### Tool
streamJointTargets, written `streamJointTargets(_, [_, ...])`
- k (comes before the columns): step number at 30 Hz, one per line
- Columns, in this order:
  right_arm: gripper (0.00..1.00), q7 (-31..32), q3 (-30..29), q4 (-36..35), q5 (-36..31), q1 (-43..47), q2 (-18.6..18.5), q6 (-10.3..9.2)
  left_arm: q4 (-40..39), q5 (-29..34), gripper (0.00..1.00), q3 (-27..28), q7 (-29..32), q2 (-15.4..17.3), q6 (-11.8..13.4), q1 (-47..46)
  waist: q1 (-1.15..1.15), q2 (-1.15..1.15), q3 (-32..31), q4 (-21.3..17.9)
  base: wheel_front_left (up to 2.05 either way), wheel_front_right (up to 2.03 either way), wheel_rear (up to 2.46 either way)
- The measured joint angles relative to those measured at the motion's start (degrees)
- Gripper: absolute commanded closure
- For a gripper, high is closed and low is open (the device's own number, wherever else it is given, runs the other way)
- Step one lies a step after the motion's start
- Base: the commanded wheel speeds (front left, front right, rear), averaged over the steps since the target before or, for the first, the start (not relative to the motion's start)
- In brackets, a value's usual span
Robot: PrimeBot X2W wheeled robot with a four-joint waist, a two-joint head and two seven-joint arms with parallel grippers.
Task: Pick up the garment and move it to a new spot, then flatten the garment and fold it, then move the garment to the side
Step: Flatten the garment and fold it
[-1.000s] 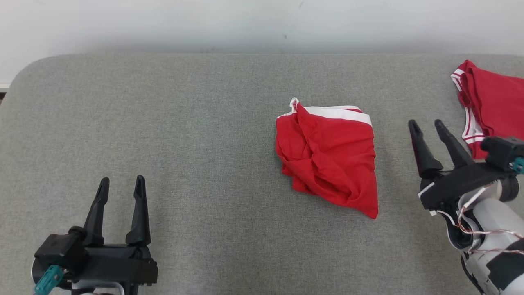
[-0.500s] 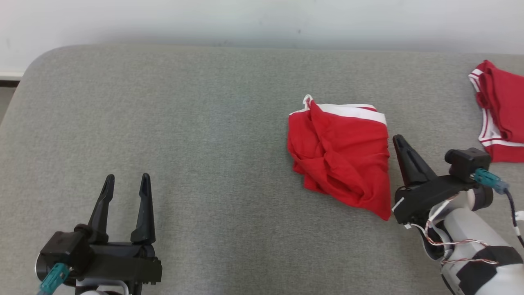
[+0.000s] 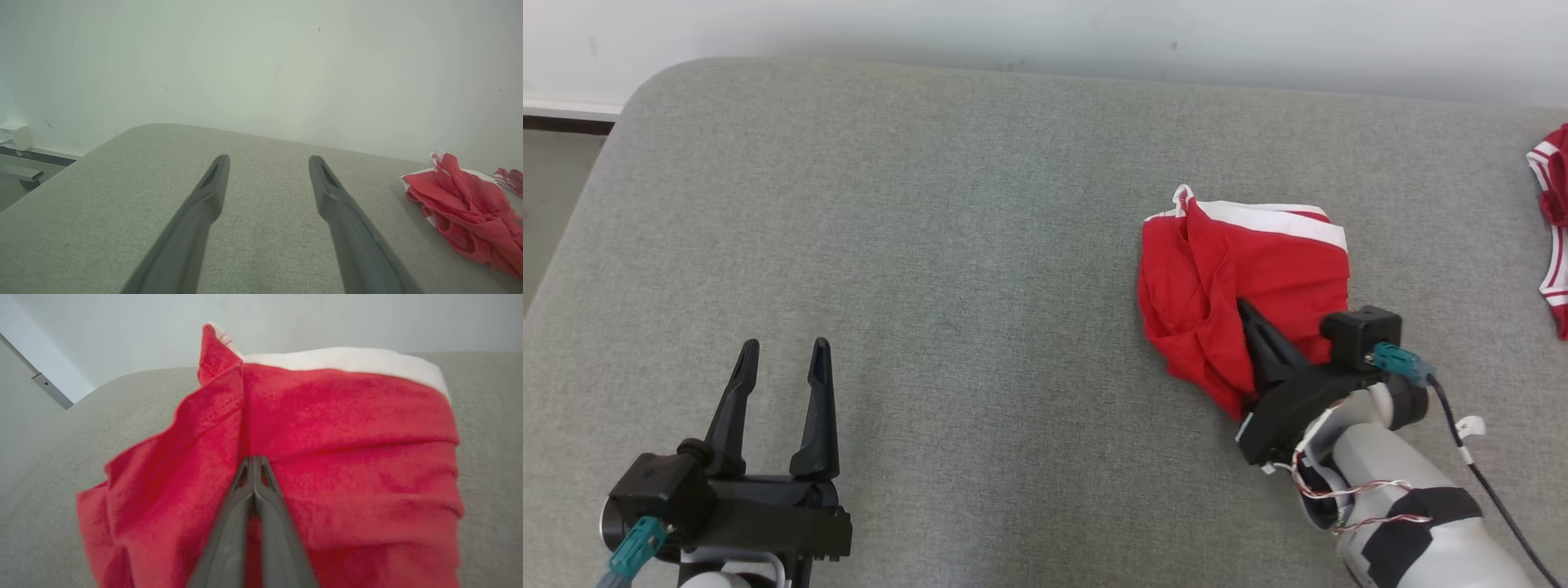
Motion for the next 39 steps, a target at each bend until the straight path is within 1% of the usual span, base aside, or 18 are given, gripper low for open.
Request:
streamJointTargets(3, [1.00,0.00,0.46,-0.64,0.44,0.01,1.33,0.00,0.08,-0.05,0.00,-0.01,0.01,0.00,0.01,0.00,0.00,0.00,-0.05,0.36,0.00,0.00,0.00])
streamJointTargets(7, [1.00,0.00,1.80,-3.72,0.68,0.83,3.72,0.00,0.21,-0.20,0.00,-0.14,0.01,0.00,0.01,0.00,0.00,0.00,-0.22,0.96,0.00,0.00,0.00])
streamJointTargets(12, [1.00,0.00,3.31,-5.64,-0.38,2.20,5.79,0.00,0.15,-0.38,0.00,-0.41,0.01,0.00,0.37,-0.01,0.00,0.00,0.03,1.21,0.00,0.00,0.00])
streamJointTargets(15, [1.00,0.01,2.57,-6.53,-1.21,2.61,6.66,0.00,0.18,-0.38,0.00,-0.35,0.01,0.01,0.41,-0.01,0.00,0.00,0.01,0.99,0.00,0.00,0.00])
streamJointTargets(18, [1.00,0.00,0.00,-9.11,-3.12,2.64,6.48,0.00,0.21,-0.16,0.00,-0.11,0.01,0.00,0.41,0.01,0.00,0.00,-0.14,0.36,0.00,0.00,0.00])
streamJointTargets(23, [1.00,-0.01,-5.39,-15.71,-8.42,4.42,4.61,0.00,0.21,0.49,0.00,1.13,0.01,-0.01,0.41,0.12,0.00,0.00,-0.73,-1.47,0.00,0.00,0.00])
streamJointTargets(29, [1.00,0.00,-13.93,-23.23,-14.01,10.54,1.86,0.00,0.31,1.71,0.00,2.13,0.00,-0.01,0.37,0.93,0.00,0.00,-2.23,-4.31,0.00,0.00,0.00])
streamJointTargets(34, [1.00,0.00,-20.79,-28.03,-17.20,16.23,0.49,0.00,0.26,3.74,0.00,2.93,0.01,0.16,0.34,1.20,0.00,0.00,-3.64,-6.79,0.00,0.00,0.00])
streamJointTargets(37, [1.00,-0.01,-23.75,-30.17,-17.98,19.52,0.56,0.00,0.02,4.66,0.00,3.64,0.01,0.21,0.34,1.98,0.00,0.00,-4.41,-8.20,0.00,0.00,0.00])
streamJointTargets(39, [1.00,-0.01,-24.34,-30.78,-18.39,20.63,0.69,0.00,-0.08,5.06,0.00,3.78,0.01,0.19,0.34,2.40,0.00,0.00,-4.69,-8.62,0.00,0.00,0.00])
